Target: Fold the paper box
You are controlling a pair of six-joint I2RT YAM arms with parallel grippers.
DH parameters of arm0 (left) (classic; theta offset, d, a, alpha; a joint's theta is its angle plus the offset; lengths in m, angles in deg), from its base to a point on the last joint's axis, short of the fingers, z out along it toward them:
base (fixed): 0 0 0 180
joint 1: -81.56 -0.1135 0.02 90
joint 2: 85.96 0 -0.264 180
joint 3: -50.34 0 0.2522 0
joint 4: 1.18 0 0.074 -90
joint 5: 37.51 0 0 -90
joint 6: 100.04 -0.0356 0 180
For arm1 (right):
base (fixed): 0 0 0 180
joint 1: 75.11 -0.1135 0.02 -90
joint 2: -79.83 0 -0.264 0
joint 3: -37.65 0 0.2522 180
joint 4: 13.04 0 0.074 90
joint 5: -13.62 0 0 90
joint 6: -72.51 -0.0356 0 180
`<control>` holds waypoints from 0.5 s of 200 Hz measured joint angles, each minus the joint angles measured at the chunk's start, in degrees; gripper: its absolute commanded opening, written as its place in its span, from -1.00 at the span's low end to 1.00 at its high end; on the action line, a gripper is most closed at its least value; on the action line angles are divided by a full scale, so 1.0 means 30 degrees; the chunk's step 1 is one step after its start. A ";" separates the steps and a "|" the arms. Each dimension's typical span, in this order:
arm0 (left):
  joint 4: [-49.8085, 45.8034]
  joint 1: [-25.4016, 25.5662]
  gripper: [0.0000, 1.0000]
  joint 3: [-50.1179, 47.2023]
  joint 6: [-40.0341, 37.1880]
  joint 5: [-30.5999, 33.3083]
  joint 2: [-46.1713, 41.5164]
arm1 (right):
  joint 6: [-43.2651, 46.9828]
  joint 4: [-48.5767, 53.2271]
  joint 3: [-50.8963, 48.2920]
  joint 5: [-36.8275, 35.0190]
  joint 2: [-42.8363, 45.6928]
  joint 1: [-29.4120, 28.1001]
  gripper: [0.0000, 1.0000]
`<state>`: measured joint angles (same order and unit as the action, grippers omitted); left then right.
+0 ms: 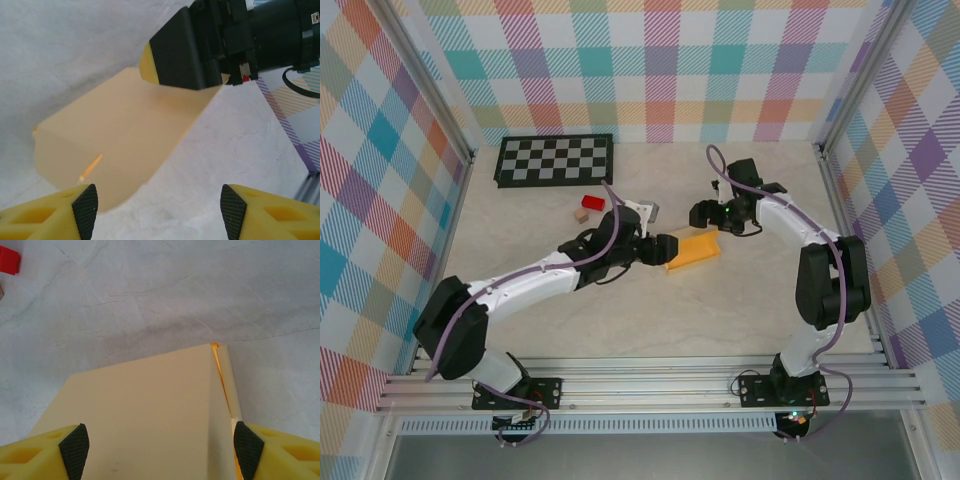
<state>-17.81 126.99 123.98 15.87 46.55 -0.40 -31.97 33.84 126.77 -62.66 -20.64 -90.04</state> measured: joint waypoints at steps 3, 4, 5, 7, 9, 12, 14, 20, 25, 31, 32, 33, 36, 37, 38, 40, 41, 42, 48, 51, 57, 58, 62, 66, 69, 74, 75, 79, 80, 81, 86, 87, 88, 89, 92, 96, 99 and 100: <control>-0.0328 -0.0007 0.46 0.0066 0.0095 0.0007 -0.0102 | -0.0029 0.0000 0.0000 0.0000 -0.0007 0.0000 0.58; -0.0510 -0.0015 0.48 0.0095 0.0138 0.0029 -0.0153 | -0.0036 0.0000 0.0000 0.0000 -0.0007 0.0000 0.58; -0.0583 -0.0029 0.50 0.0117 0.0189 0.0029 -0.0168 | -0.0029 0.0000 -0.0007 0.0000 -0.0007 0.0000 0.58; -0.0852 -0.0044 0.54 0.0168 0.0335 0.0029 -0.0211 | -0.0036 0.0000 0.0000 0.0000 -0.0022 0.0000 0.58; -0.1093 -0.0058 0.56 0.0233 0.0437 0.0058 -0.0277 | -0.0044 0.0000 -0.0007 0.0000 -0.0029 0.0000 0.58; -0.1545 -0.0138 0.59 0.0342 0.0525 0.0087 -0.0342 | -0.0044 -0.0007 0.0000 0.0000 -0.0029 0.0000 0.58; -0.1858 -0.0182 0.60 0.0415 0.0772 0.0087 -0.0379 | -0.0044 0.0000 0.0000 0.0000 -0.0036 0.0000 0.58; -0.2645 -0.0437 0.63 0.0685 0.1071 -0.0007 -0.0430 | -0.0044 0.0000 0.0000 0.0007 -0.0036 0.0000 0.59; -0.3257 -0.0765 0.66 0.0933 0.1253 -0.0095 -0.0437 | -0.0044 0.0015 0.0000 0.0007 -0.0036 0.0000 0.59; -0.3847 -0.1246 0.72 0.1195 0.1552 -0.0284 -0.0423 | -0.0044 0.0015 0.0000 0.0015 -0.0036 0.0000 0.59; -0.3912 -0.1311 0.73 0.1224 0.1610 -0.0335 -0.0423 | -0.0044 0.0022 0.0007 0.0015 -0.0036 0.0000 0.59; -0.4022 -0.1443 0.74 0.1275 0.1727 -0.0430 -0.0415 | -0.0044 0.0022 0.0007 0.0015 -0.0036 0.0000 0.59; -0.4240 -0.1727 0.77 0.1377 0.1909 -0.0510 -0.0415 | -0.0044 0.0051 0.0022 0.0015 -0.0036 0.0000 0.60; -0.4313 -0.1872 0.78 0.1406 0.1953 -0.0561 -0.0408 | -0.0044 0.0058 0.0029 0.0015 -0.0036 0.0000 0.60; -0.4350 -0.1945 0.79 0.1428 0.1996 -0.0590 -0.0401 | -0.0044 0.0073 0.0036 0.0022 -0.0036 0.0000 0.59; -0.4444 -0.2157 0.81 0.1479 0.2200 -0.0707 -0.0401 | -0.0044 0.0080 0.0036 0.0022 -0.0044 0.0000 0.60; -0.4488 -0.2229 0.81 0.1501 0.2266 -0.0729 -0.0401 | -0.0044 0.0087 0.0044 0.0022 -0.0044 0.0000 0.60; -0.4554 -0.2375 0.82 0.1537 0.2324 -0.0750 -0.0401 | -0.0044 0.0095 0.0044 0.0022 -0.0044 0.0000 0.60; -0.4663 -0.2900 0.86 0.1625 0.2761 -0.0984 -0.0372 | -0.0044 0.0153 0.0080 0.0029 -0.0051 0.0000 0.59; -0.4685 -0.3096 0.88 0.1647 0.2892 -0.1107 -0.0328 | -0.0044 0.0197 0.0102 0.0036 -0.0058 0.0000 0.60; -0.4692 -0.3585 0.90 0.1712 0.3417 -0.1326 -0.0219 | -0.0036 0.0291 0.0182 0.0080 -0.0080 0.0000 0.60; -0.4692 -0.3628 0.91 0.1719 0.3483 -0.1355 -0.0197 | -0.0036 0.0299 0.0189 0.0087 -0.0087 0.0000 0.60; -0.4677 -0.3861 0.92 0.1778 0.3883 -0.1479 -0.0080 | -0.0036 0.0342 0.0248 0.0102 -0.0117 0.0000 0.60; -0.4648 -0.3978 0.94 0.1843 0.4204 -0.1683 0.0109 | -0.0036 0.0379 0.0291 0.0117 -0.0138 0.0000 0.60; -0.4634 -0.4022 0.94 0.1916 0.4481 -0.1829 0.0248 | -0.0036 0.0386 0.0321 0.0131 -0.0160 0.0000 0.60; -0.4481 -0.4029 0.96 0.2040 0.4896 -0.2135 0.0583 | -0.0036 0.0415 0.0364 0.0168 -0.0182 0.0000 0.60; -0.4466 -0.4029 0.96 0.2055 0.4969 -0.2186 0.0627 | -0.0036 0.0415 0.0372 0.0168 -0.0189 0.0000 0.60; -0.4350 -0.3956 0.96 0.2186 0.5275 -0.2448 0.0984 | -0.0044 0.0430 0.0393 0.0189 -0.0211 0.0000 0.60; -0.4291 -0.3927 0.96 0.2237 0.5421 -0.2521 0.1086 | -0.0044 0.0430 0.0401 0.0197 -0.0211 0.0000 0.60; -0.4269 -0.3920 0.96 0.2266 0.5493 -0.2565 0.1144 | -0.0036 0.0423 0.0408 0.0197 -0.0219 0.0000 0.60; -0.4058 -0.3796 0.96 0.2419 0.5865 -0.2856 0.1610 | -0.0044 0.0437 0.0423 0.0262 -0.0248 0.0000 0.60; -0.4014 -0.3759 0.96 0.2470 0.5989 -0.2914 0.1727 | -0.0044 0.0437 0.0423 0.0262 -0.0248 0.0000 0.60; -0.4000 -0.3745 0.96 0.2499 0.6047 -0.2951 0.1792 | -0.0044 0.0430 0.0423 0.0262 -0.0255 0.0000 0.60; -0.3978 -0.3723 0.97 0.2528 0.6113 -0.2987 0.1858 | -0.0044 0.0430 0.0423 0.0270 -0.0262 0.0000 0.60; -0.3912 -0.3599 0.97 0.2674 0.6324 -0.3155 0.2229 | -0.0044 0.0437 0.0430 0.0321 -0.0284 0.0000 0.60; -0.3847 -0.3497 0.97 0.2820 0.6594 -0.3257 0.2557 | -0.0044 0.0437 0.0430 0.0342 -0.0291 0.0000 0.60; -0.3781 -0.3381 0.97 0.2936 0.6710 -0.3351 0.2856 | -0.0044 0.0444 0.0430 0.0408 -0.0321 0.0000 0.60; -0.3781 -0.3322 0.97 0.2987 0.6798 -0.3366 0.2980 | -0.0044 0.0452 0.0430 0.0430 -0.0328 0.0000 0.59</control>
<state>-29.16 117.03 132.94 36.26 36.46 8.54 -32.10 35.20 128.06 -61.37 -21.62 -90.04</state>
